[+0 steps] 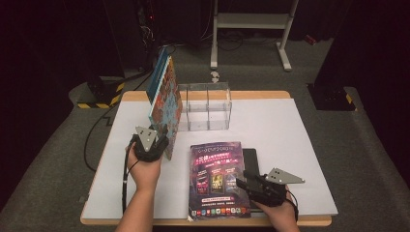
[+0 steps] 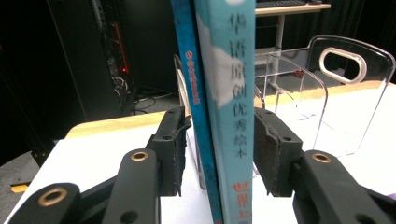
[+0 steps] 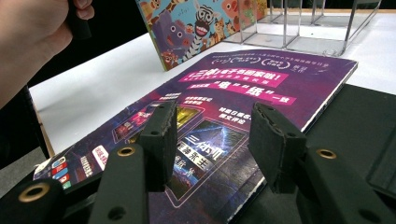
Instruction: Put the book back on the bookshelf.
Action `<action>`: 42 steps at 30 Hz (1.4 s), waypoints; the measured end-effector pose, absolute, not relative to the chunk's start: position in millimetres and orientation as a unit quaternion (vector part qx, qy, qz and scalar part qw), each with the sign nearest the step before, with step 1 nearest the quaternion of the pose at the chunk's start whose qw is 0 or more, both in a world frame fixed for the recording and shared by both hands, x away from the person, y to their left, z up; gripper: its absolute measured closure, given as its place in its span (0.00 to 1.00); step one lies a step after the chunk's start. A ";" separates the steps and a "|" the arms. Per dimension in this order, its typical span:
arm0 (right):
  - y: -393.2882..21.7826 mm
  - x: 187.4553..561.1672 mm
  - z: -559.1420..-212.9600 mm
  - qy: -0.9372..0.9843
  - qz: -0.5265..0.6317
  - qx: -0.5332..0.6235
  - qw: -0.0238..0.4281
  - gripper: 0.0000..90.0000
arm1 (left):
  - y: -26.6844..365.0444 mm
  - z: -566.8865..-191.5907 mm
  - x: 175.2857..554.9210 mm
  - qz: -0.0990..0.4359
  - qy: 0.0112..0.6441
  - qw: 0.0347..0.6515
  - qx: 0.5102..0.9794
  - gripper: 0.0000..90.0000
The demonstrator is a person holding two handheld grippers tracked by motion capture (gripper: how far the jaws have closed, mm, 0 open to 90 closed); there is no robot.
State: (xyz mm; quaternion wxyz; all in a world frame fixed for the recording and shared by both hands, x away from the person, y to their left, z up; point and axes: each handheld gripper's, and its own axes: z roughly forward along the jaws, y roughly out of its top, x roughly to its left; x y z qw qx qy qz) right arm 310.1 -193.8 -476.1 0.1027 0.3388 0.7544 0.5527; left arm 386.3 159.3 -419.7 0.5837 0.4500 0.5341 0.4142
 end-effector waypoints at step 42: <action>-195.1 310.0 -476.8 0.758 0.547 0.336 0.115 0.56 | 181.0 -479.0 339.3 0.270 0.565 0.586 0.514 0.42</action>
